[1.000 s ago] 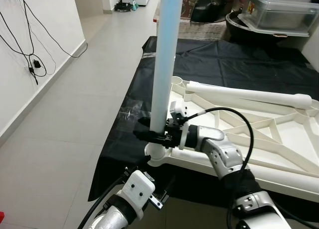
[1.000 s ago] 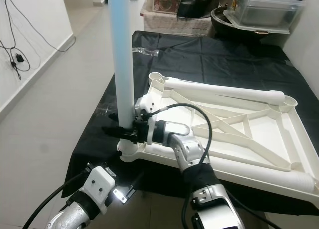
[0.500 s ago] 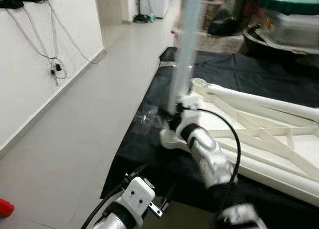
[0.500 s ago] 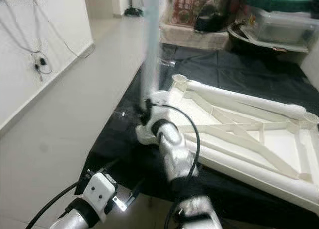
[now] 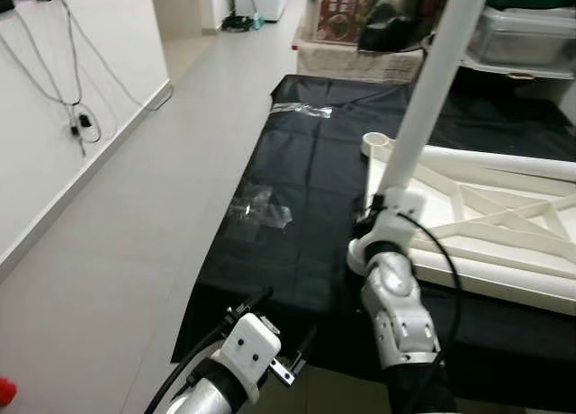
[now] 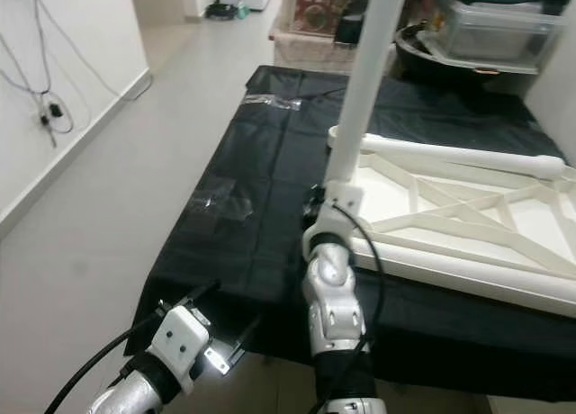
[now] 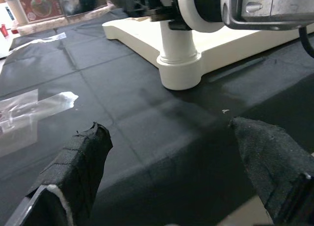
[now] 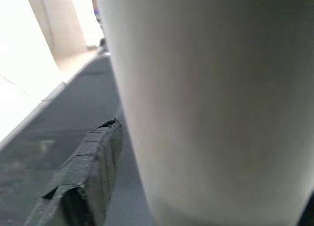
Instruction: Building children table
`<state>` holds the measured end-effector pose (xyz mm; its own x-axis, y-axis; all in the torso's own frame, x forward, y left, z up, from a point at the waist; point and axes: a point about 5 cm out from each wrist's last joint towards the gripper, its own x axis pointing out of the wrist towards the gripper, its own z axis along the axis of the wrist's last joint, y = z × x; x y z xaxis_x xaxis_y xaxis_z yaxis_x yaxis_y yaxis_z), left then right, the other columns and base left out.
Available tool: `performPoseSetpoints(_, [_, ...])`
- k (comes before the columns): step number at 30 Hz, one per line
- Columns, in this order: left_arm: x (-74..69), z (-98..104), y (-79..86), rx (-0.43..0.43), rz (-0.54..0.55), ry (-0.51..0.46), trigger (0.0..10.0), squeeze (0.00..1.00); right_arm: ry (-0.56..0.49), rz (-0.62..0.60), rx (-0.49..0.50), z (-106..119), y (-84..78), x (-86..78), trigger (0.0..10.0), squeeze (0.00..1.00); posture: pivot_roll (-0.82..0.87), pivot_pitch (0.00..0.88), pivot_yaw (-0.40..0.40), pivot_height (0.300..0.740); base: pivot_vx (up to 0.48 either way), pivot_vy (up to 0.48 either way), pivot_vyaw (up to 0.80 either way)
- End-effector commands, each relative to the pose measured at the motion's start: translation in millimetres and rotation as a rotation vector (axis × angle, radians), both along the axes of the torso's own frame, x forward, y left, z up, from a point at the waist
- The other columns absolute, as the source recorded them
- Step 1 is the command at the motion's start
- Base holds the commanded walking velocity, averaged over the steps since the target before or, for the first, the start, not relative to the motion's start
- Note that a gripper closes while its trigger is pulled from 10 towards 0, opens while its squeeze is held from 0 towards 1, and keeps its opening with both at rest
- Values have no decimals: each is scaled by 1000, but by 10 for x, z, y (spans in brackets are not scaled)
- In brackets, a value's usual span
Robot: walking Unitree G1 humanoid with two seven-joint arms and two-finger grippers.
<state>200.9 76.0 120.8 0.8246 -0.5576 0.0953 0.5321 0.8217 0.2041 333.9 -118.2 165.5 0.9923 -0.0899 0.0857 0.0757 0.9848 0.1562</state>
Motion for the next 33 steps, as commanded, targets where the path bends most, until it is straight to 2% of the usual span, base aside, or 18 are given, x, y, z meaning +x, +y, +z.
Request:
performPoseSetpoints(1, [-8,-44,6,8,0,20,10000,0,-27,54,43,50,173,1,10000,1000,79,106,-46,740,0,0,0])
performPoseSetpoints(2, [-6,-43,6,8,-1,21,10000,0,-60,79,25,98,183,13,10000,0,78,108,-45,740,0,0,0])
performPoseSetpoints(4, [-3,-43,5,7,-1,21,10000,0,-91,184,42,142,193,55,10000,0,78,110,-44,740,0,0,0])
performPoseSetpoints(5, [-3,-43,5,7,-1,21,10000,0,-91,184,42,142,193,55,10000,0,78,110,-44,740,0,0,0])
performPoseSetpoints(8, [3,-43,5,6,1,20,10000,0,-81,544,87,201,157,135,10000,0,78,113,-48,740,0,0,0])
performPoseSetpoints(10, [3,-43,5,6,1,20,10000,0,-81,544,87,201,157,135,10000,0,78,113,-48,740,0,0,0])
performPoseSetpoints(12, [4,-41,5,5,1,20,10000,0,-11,947,8,163,170,17,10000,0,80,112,-50,740,0,0,0])
performPoseSetpoints(13, [4,-41,5,5,0,19,10000,0,20,1078,-17,139,165,-47,10000,0,80,112,-50,740,0,0,0])
performPoseSetpoints(14, [4,-41,5,5,0,19,10000,0,20,1078,-17,139,165,-47,10000,0,80,112,-50,740,0,0,0])
performPoseSetpoints(16, [2,-39,7,6,1,18,10000,0,55,1310,-60,114,162,-161,10000,0,86,114,-53,740,0,0,0])
performPoseSetpoints(20, [-3,-35,7,8,4,16,10000,0,60,1451,-76,119,237,-173,10000,0,93,118,-54,740,0,0,0])
performPoseSetpoints(24, [-6,-34,6,7,5,16,10000,0,51,1510,-69,134,324,-166,10000,0,94,118,-56,740,0,0,0])
performPoseSetpoints(25, [-5,-32,6,7,5,16,10000,0,48,1540,-72,136,370,-166,5098,0,95,118,-56,740,0,0,0])
performPoseSetpoints(26, [-5,-32,6,7,5,16,10000,0,48,1540,-72,136,370,-166,5098,0,95,118,-56,740,0,0,0])
performPoseSetpoints(27, [-5,-32,6,7,5,16,10000,0,54,1540,-80,124,408,-151,0,0,95,118,-56,740,0,0,0])
performPoseSetpoints(30, [-5,-32,6,7,6,15,10000,0,45,1481,-100,91,457,-117,0,0,94,118,-58,740,0,0,0])
performPoseSetpoints(31, [-3,-32,7,6,6,16,10000,0,31,1384,-100,64,460,-94,0,0,92,117,-56,740,0,0,0])
performPoseSetpoints(33, [-3,-33,6,6,6,16,10000,0,30,1343,-101,53,456,-84,0,0,92,117,-56,740,0,0,0])
